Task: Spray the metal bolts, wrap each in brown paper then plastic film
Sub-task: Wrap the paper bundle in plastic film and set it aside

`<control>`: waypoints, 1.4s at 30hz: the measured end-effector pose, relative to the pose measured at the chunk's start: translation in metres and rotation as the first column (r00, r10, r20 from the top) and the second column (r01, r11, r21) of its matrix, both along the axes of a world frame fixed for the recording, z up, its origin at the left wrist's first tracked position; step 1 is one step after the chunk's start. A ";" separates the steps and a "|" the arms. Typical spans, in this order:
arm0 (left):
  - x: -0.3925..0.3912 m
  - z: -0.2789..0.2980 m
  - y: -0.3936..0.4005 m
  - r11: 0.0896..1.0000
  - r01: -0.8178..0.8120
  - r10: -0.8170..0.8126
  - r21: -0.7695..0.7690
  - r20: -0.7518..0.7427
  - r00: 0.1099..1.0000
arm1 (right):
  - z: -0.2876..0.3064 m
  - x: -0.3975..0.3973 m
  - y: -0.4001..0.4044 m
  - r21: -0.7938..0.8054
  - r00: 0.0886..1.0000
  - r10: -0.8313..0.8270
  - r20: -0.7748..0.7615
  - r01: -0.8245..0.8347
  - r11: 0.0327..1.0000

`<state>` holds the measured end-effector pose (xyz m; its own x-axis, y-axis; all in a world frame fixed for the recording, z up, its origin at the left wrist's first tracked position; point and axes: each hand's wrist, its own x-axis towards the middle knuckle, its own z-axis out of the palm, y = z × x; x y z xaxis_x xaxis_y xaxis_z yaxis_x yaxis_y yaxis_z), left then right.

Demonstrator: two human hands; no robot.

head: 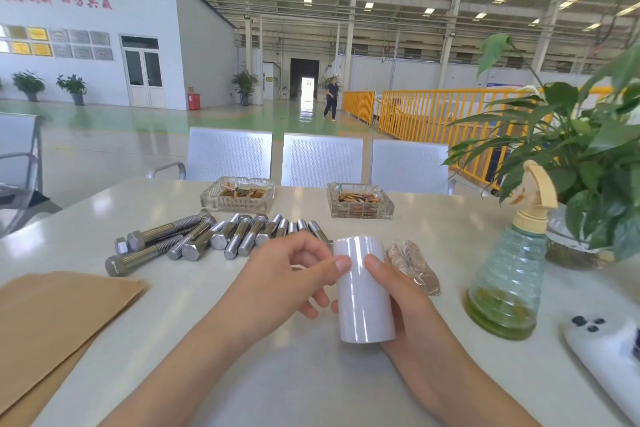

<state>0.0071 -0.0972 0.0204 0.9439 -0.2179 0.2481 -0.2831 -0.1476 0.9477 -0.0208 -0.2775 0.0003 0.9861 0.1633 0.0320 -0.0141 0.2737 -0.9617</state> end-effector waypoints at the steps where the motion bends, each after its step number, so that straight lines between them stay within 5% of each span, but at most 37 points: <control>1: 0.000 0.001 0.001 1.000 0.007 -0.007 -0.007 -0.013 1.000 | 0.001 -0.001 0.000 0.011 1.000 0.003 -0.009 -0.003 1.000; 23: -0.005 0.004 0.001 0.988 0.147 -0.148 -0.050 -0.018 0.989 | 0.004 0.000 -0.003 0.144 0.987 0.162 0.022 -0.163 0.976; 42: -0.010 0.003 -0.003 0.992 0.090 -0.081 0.084 -0.103 0.991 | -0.003 0.004 0.004 -0.117 0.998 0.021 0.062 -0.014 0.993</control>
